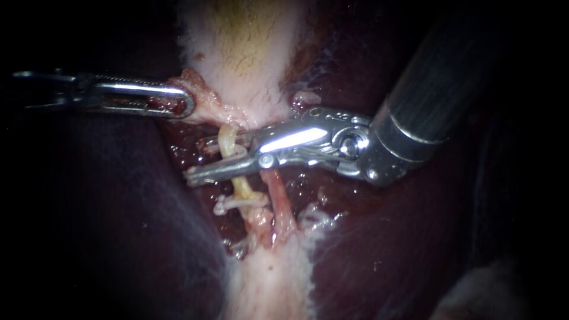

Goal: Clipping second clip left tube

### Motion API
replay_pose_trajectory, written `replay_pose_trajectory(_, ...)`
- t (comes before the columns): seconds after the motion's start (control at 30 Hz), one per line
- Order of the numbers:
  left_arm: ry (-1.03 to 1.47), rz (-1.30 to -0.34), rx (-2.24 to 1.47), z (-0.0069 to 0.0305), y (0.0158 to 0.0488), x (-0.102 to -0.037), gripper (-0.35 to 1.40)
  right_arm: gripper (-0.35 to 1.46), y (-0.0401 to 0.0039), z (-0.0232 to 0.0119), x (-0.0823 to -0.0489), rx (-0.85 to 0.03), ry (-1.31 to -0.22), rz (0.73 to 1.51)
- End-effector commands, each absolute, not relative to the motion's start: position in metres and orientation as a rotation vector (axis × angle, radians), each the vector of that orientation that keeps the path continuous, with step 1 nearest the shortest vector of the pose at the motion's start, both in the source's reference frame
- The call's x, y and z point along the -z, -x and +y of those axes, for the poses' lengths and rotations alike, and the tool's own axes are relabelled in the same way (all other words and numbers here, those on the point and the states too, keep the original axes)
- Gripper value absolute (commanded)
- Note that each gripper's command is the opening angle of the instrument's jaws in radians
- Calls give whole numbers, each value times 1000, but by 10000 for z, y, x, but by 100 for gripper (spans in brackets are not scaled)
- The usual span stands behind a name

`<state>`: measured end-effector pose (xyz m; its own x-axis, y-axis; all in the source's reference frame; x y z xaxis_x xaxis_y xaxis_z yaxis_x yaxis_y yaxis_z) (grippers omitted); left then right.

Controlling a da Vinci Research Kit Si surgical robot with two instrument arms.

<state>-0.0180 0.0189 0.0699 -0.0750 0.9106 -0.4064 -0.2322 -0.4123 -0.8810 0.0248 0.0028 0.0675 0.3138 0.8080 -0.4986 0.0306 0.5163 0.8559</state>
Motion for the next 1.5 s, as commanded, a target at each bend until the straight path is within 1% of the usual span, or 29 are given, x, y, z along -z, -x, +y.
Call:
replay_pose_trajectory(0.03, 1303, -807, -1637, 189, 180, -699, -35, 44, -247, 28, -676, -616, -905, 1149)
replay_pose_trajectory(0.37, 1303, -807, -1637, 189, 180, -699, -35, 43, -242, 11, -686, -601, -900, 1152)
replay_pose_trajectory(0.67, 1303, -807, -1637, 189, 180, -699, -35, 43, -232, -18, -698, -531, -930, 1117)
replay_pose_trajectory(0.93, 1303, -807, -1637, 189, 180, -699, -35, 43, -231, -36, -704, -480, -997, 1093)
replay_pose_trajectory(1.03, 1303, -807, -1637, 189, 180, -699, -35, 43, -232, -38, -703, -464, -1010, 1090)
replay_pose_trajectory(1.23, 1303, -807, -1637, 189, 180, -698, -35, 44, -232, -38, -700, -458, -1009, 1089)
replay_pose_trajectory(1.5, 1303, -807, -1638, 189, 179, -698, -35, 44, -237, -43, -693, -459, -1020, 1111)
